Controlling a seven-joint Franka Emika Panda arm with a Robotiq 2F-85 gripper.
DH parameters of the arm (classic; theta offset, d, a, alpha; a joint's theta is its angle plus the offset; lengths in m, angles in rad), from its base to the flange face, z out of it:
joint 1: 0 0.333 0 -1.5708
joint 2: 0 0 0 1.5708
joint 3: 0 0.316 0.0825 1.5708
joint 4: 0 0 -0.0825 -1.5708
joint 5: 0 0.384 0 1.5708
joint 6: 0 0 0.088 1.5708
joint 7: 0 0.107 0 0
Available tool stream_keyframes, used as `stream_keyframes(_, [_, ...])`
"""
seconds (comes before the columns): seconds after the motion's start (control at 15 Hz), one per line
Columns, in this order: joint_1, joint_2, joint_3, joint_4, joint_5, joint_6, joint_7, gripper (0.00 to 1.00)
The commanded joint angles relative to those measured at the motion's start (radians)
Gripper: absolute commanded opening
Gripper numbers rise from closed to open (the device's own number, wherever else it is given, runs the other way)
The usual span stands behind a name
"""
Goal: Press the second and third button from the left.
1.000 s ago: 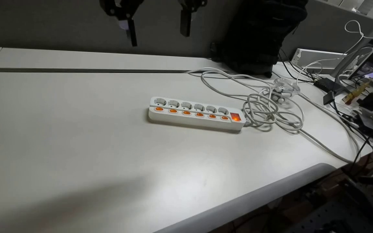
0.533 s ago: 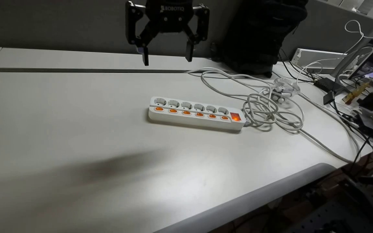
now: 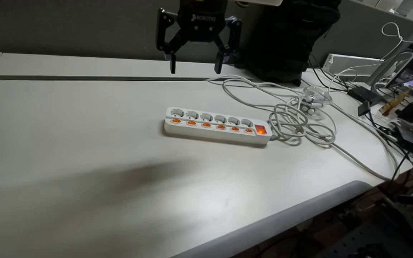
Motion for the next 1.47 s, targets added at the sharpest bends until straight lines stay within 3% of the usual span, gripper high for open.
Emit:
stream_keyframes(0.0, [0.013, 0.013, -0.018, 0.008, -0.007, 0.01, 0.021, 1.0])
stream_keyframes(0.2, [0.004, 0.082, -0.042, 0.046, -0.001, -0.003, 0.046, 1.0])
stream_keyframes(0.27, [0.004, 0.1, -0.053, 0.051, 0.0, 0.01, 0.054, 0.75])
stream_keyframes(0.4, [0.007, 0.139, -0.071, 0.062, 0.011, 0.04, 0.054, 0.67])
stream_keyframes(1.0, [0.044, 0.273, -0.114, 0.1, 0.069, 0.112, 0.069, 0.05])
stream_keyframes(1.13, [0.053, 0.289, -0.12, 0.107, 0.08, 0.114, 0.07, 0.0])
stream_keyframes(1.4, [0.063, 0.323, -0.133, 0.13, 0.094, 0.116, 0.074, 0.0])
